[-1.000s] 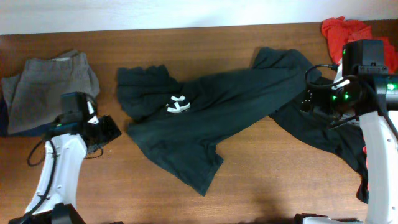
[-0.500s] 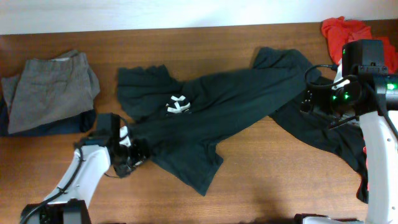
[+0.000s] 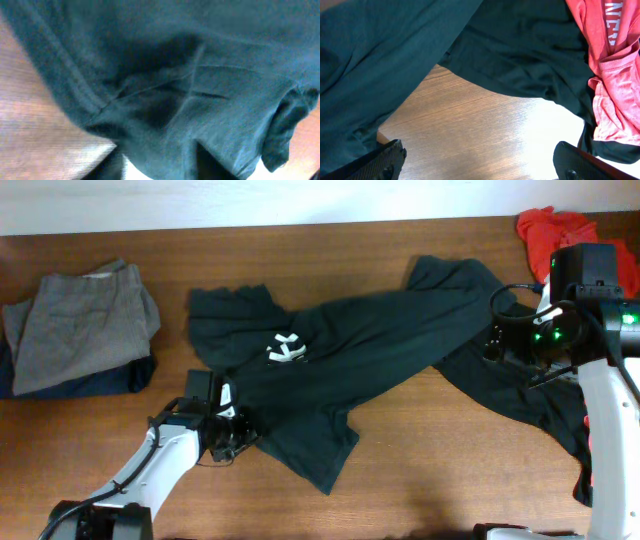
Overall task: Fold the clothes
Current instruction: 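Grasp the lower-left corner of the black shirt with the left gripper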
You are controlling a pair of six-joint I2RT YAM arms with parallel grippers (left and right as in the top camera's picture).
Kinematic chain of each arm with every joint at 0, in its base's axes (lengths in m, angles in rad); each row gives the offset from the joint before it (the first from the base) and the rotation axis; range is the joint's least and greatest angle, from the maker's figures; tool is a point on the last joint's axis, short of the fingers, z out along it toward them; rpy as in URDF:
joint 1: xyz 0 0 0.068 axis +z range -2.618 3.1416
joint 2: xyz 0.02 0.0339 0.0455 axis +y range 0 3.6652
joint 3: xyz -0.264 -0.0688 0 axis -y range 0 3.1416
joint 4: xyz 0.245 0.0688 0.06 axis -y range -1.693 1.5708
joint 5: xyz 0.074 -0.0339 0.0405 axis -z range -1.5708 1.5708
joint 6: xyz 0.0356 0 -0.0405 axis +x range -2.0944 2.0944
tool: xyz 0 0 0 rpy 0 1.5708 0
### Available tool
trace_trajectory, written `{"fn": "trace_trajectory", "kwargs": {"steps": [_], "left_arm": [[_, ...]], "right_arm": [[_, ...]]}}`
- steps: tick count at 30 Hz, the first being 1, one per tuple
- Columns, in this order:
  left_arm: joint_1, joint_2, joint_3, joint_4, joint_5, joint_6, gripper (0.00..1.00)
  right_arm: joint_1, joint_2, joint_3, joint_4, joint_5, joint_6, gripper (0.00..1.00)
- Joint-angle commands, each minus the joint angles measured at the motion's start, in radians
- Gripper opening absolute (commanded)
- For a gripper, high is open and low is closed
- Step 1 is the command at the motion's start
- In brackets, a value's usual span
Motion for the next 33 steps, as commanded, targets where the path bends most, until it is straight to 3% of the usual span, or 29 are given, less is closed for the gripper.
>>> {"fn": "trace_trajectory", "kwargs": {"steps": [1, 2, 3, 7, 12, 16, 17, 18, 22, 33], "left_arm": [[-0.011, 0.027, -0.009, 0.053, -0.008, -0.003, 0.17], [-0.011, 0.029, -0.009, 0.068, -0.007, -0.003, 0.02], [-0.011, 0.029, -0.009, 0.077, -0.007, -0.003, 0.0], [0.0, 0.021, 0.013, 0.077, 0.011, 0.046, 0.0], [0.109, -0.093, 0.136, -0.128, -0.051, 0.157, 0.0], [0.17, -0.171, 0.162, -0.21, -0.03, 0.159, 0.0], [0.167, -0.172, 0.162, -0.232, -0.03, 0.159, 0.04], [0.16, -0.168, 0.16, -0.266, -0.034, 0.159, 0.22], [0.123, -0.128, 0.116, -0.263, -0.061, 0.117, 0.64], [0.114, 0.124, 0.074, -0.131, -0.077, 0.061, 0.67]], "right_arm": [[-0.008, -0.002, 0.005, -0.003, 0.023, 0.005, 0.99], [-0.008, -0.002, 0.005, -0.003, 0.023, 0.005, 0.99], [-0.008, -0.002, 0.005, -0.003, 0.023, 0.005, 0.99], [-0.008, -0.002, 0.005, -0.003, 0.023, 0.005, 0.99], [-0.008, 0.0, 0.005, 0.0, 0.023, 0.005, 0.99], [-0.008, 0.006, 0.005, 0.0, 0.023, 0.005, 0.99], [-0.008, 0.008, 0.005, 0.0, 0.023, 0.005, 0.99], [-0.008, 0.01, 0.005, 0.0, 0.023, 0.005, 0.99], [-0.008, 0.01, 0.005, -0.001, 0.023, 0.005, 0.99], [-0.008, 0.01, 0.005, -0.004, 0.023, 0.005, 0.99]]}}
